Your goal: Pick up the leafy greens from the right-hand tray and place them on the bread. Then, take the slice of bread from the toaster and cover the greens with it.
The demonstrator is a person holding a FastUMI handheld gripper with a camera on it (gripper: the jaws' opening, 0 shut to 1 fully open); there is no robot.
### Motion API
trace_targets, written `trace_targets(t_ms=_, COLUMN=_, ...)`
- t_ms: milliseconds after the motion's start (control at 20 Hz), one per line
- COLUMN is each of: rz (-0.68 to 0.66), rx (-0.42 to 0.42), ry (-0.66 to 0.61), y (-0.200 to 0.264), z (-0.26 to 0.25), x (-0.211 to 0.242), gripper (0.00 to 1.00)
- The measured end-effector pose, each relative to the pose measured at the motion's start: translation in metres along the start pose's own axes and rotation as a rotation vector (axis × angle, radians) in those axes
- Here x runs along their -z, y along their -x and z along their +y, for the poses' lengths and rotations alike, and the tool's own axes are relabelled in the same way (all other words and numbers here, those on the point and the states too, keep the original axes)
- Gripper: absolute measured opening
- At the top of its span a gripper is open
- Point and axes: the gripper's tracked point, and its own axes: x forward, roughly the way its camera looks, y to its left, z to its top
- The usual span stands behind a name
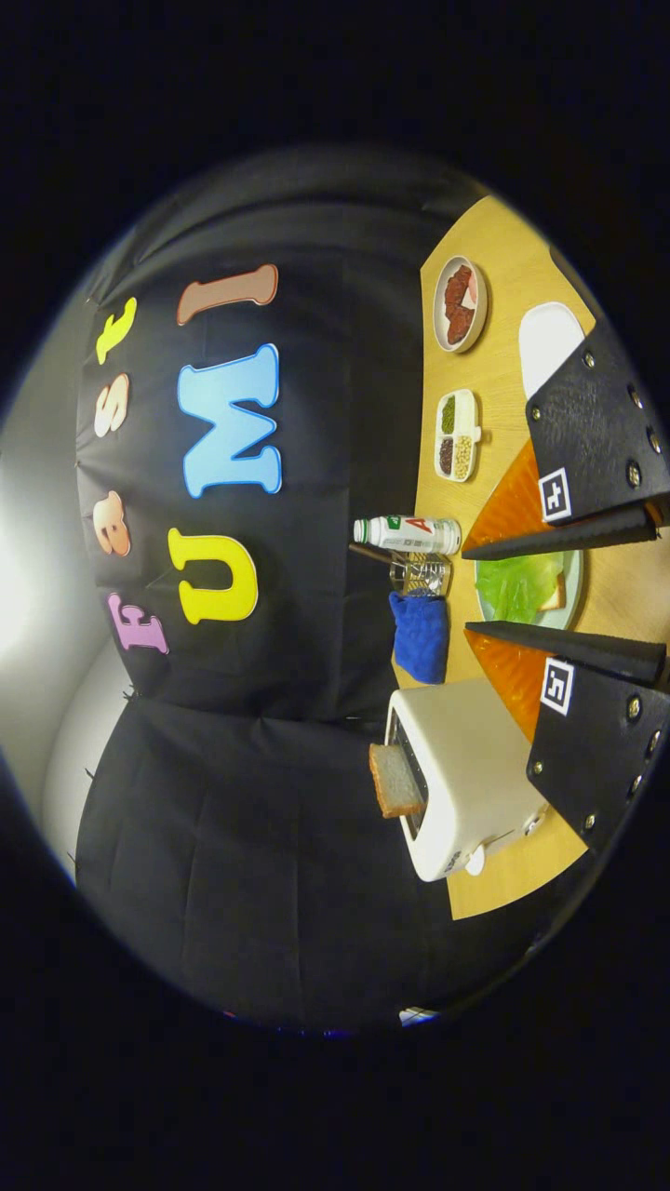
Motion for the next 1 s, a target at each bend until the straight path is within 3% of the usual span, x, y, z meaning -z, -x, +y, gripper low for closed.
trace_targets(t_ms=600, rz=0.006, rx=-0.078, ry=-0.048, y=-0.018, z=0.072, x=-0.012, gripper=0.39)
trace_targets(t_ms=1000, rz=0.013, rx=-0.161, ry=-0.044, y=-0.044, z=0.145, x=-0.025, gripper=0.39)
